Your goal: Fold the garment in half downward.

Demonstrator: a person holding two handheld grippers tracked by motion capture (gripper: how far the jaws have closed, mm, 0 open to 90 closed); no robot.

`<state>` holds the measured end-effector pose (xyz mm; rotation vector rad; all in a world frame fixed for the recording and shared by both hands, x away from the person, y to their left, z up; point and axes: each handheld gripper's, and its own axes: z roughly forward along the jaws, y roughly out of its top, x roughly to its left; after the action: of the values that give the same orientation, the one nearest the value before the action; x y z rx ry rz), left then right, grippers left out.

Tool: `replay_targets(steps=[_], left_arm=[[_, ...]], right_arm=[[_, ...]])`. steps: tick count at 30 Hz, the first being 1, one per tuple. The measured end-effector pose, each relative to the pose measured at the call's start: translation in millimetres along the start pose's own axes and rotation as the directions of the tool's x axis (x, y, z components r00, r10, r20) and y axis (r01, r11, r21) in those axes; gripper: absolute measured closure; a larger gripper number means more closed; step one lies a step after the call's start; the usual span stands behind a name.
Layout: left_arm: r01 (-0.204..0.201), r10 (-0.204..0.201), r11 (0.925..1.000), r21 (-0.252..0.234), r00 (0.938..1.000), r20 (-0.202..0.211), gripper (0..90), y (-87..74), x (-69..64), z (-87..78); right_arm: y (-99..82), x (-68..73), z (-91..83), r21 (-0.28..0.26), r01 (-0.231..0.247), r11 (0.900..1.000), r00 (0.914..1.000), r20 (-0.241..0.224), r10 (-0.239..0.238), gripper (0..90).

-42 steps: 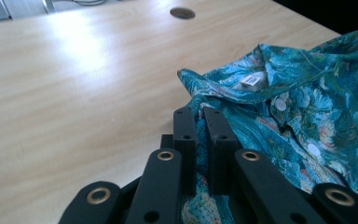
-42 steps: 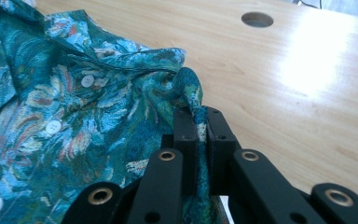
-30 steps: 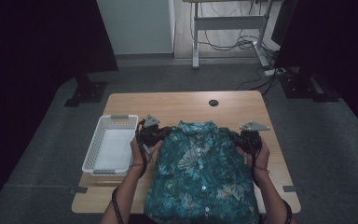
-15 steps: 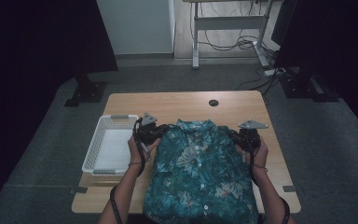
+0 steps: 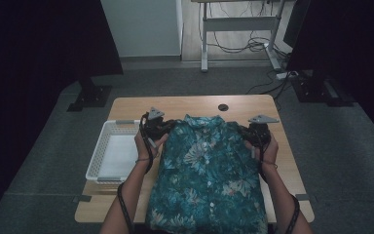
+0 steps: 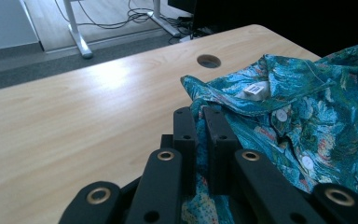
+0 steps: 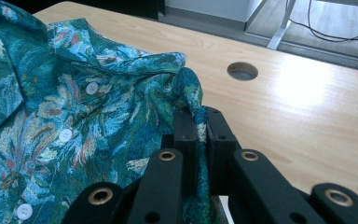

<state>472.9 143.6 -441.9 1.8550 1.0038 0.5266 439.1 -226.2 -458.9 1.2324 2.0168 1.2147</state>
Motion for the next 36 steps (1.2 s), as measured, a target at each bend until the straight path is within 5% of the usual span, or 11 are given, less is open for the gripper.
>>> replay_targets(steps=[6,12,36], left_arm=[[0.008,-0.009,0.9998,-0.017,0.9999,-0.013,84.4,19.8,10.7,5.1],[0.021,-0.021,0.9994,-0.029,0.9996,-0.018,84.4,22.2,15.6,2.9],[0.039,-0.039,0.999,-0.021,0.9992,-0.002,84.4,-12.4,4.0,-12.4]], right_arm=[[24.0,-9.6,10.4,-0.016,-0.01,0.9998,0.9999,0.012,0.01,85.2],[34.9,-12.0,11.8,-0.051,-0.01,0.9987,0.9997,0.021,0.011,85.3],[13.2,3.1,1.9,-0.038,0.004,0.9993,0.9994,0.034,-0.003,85.2]])
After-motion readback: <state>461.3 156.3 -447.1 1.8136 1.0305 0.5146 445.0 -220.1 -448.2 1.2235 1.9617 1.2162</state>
